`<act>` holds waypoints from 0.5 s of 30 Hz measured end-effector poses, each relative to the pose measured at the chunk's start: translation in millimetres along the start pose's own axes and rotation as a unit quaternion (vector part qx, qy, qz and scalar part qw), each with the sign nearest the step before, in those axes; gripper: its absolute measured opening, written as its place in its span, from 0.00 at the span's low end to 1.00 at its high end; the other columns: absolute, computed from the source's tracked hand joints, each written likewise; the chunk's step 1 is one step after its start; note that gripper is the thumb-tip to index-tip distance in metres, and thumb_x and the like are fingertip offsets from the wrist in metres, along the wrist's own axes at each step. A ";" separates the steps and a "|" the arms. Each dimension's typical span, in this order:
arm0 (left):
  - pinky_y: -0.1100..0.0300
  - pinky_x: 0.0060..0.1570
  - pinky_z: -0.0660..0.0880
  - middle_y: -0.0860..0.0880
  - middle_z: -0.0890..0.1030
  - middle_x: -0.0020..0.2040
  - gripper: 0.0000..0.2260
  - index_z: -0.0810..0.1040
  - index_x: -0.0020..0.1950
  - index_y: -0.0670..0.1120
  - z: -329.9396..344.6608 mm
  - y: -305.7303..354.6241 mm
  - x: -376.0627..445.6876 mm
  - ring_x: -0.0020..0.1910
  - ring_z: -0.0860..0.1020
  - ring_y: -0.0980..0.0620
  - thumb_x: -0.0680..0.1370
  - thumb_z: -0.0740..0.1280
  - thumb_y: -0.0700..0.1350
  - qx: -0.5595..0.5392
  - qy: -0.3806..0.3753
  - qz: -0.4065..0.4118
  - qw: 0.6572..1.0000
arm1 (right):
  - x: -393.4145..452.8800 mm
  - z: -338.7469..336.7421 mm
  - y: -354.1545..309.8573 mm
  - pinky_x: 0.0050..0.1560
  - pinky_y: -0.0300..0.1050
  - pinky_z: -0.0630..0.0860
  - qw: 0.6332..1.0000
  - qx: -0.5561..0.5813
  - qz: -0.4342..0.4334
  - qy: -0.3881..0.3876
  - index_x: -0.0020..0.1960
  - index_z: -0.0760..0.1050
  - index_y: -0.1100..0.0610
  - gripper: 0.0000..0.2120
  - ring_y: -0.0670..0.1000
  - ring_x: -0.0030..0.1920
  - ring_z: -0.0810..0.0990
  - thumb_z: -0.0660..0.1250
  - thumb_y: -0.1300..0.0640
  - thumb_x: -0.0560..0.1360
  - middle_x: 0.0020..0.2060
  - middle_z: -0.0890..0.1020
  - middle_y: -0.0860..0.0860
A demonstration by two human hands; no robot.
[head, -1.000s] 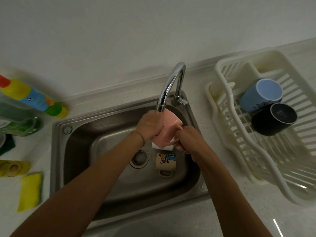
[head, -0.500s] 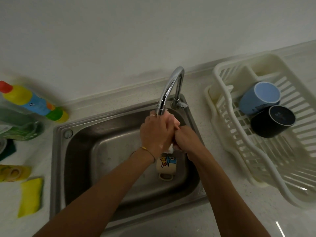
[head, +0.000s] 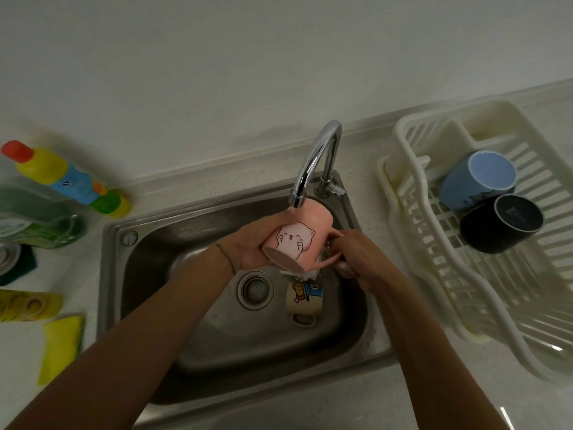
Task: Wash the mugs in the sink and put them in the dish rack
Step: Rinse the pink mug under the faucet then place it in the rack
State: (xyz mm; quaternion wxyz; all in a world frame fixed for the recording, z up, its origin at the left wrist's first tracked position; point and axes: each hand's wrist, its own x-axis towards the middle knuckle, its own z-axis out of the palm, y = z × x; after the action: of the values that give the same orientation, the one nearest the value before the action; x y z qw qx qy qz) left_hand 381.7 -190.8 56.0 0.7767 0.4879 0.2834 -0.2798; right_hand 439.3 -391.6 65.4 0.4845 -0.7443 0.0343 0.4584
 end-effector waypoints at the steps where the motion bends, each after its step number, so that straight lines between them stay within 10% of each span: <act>1: 0.45 0.56 0.80 0.39 0.84 0.57 0.31 0.76 0.68 0.42 0.6 -2.1 -2.0 0.54 0.82 0.41 0.71 0.77 0.56 -0.006 -0.007 0.006 1.000 | 3.9 3.3 0.3 0.27 0.36 0.66 0.998 -0.047 -0.020 0.026 0.53 0.77 0.60 0.09 0.43 0.26 0.69 0.58 0.65 0.80 0.33 0.75 0.52; 7: 0.42 0.56 0.82 0.39 0.83 0.60 0.27 0.75 0.69 0.49 10.9 -1.5 3.3 0.52 0.84 0.43 0.71 0.76 0.51 -0.008 0.076 0.141 0.987 | -0.3 42.7 8.0 0.56 0.47 0.78 0.905 -0.198 -0.210 0.312 0.65 0.73 0.45 0.16 0.48 0.58 0.74 0.64 0.51 0.78 0.62 0.72 0.47; 11: 0.41 0.58 0.81 0.43 0.82 0.62 0.41 0.75 0.70 0.50 20.2 1.8 7.9 0.58 0.83 0.41 0.60 0.80 0.59 0.050 0.187 0.204 0.960 | -0.7 58.4 12.9 0.55 0.52 0.81 0.923 -0.136 -0.220 0.284 0.65 0.71 0.40 0.16 0.50 0.60 0.76 0.61 0.46 0.78 0.64 0.69 0.46; 15: 0.49 0.58 0.81 0.48 0.79 0.64 0.31 0.73 0.70 0.49 28.2 3.4 8.8 0.60 0.81 0.48 0.71 0.80 0.53 0.096 0.235 0.242 0.937 | 0.6 65.1 11.2 0.54 0.52 0.82 0.962 0.063 -0.209 0.162 0.66 0.68 0.32 0.17 0.46 0.55 0.81 0.58 0.40 0.77 0.56 0.78 0.42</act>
State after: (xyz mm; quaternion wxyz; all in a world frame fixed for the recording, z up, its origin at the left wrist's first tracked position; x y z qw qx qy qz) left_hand 394.8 -216.8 62.0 0.6818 0.6657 0.3030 0.0132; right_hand 391.9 -348.3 50.1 0.6032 -0.7674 -0.0155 0.2167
